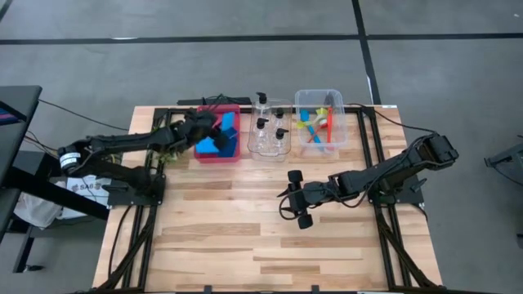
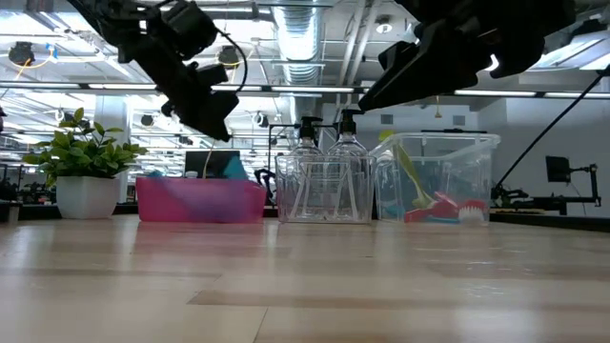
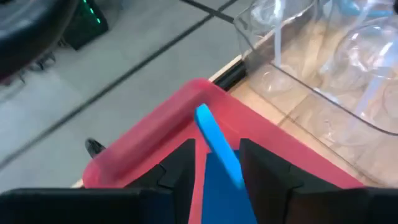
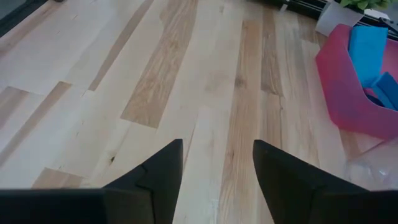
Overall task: Pick & Place Kitchen Sink Supplies
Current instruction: Put the blue sponge wipe into the red transparent bin, then return to Home Position
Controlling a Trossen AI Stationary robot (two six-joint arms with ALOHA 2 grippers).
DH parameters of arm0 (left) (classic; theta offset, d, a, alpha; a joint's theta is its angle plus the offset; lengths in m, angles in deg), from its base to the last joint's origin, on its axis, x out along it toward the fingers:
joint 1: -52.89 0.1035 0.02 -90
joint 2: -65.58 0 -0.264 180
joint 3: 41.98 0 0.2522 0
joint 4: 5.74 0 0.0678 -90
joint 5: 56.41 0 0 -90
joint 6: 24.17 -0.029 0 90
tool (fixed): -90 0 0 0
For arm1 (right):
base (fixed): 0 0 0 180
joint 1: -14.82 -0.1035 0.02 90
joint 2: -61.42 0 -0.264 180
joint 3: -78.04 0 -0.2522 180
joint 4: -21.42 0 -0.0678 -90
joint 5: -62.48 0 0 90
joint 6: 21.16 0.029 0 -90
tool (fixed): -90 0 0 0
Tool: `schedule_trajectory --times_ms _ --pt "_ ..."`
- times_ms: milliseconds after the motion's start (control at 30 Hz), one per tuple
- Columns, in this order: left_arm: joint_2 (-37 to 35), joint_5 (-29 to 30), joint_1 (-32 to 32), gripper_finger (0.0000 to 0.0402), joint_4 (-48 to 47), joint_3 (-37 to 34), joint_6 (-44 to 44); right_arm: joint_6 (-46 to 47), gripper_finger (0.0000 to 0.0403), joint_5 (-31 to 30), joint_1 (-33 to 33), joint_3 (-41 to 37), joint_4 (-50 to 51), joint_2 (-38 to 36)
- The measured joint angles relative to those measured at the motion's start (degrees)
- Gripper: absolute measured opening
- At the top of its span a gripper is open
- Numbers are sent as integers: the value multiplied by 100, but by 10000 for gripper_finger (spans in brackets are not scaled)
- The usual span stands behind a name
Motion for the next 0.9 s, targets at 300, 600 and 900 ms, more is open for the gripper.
schedule_trajectory --times_ms 300,600,900 --pt "-235 -269 -156 127 -20 -4 38 -39 176 0 -2 0 -8 0" --pt "-1359 -273 -1424 126 3 -32 -279 176 156 0 -39 0 -160 -375" --pt "-3309 -278 -2658 126 26 -1029 -239 289 153 -2 -158 0 -147 -1237"
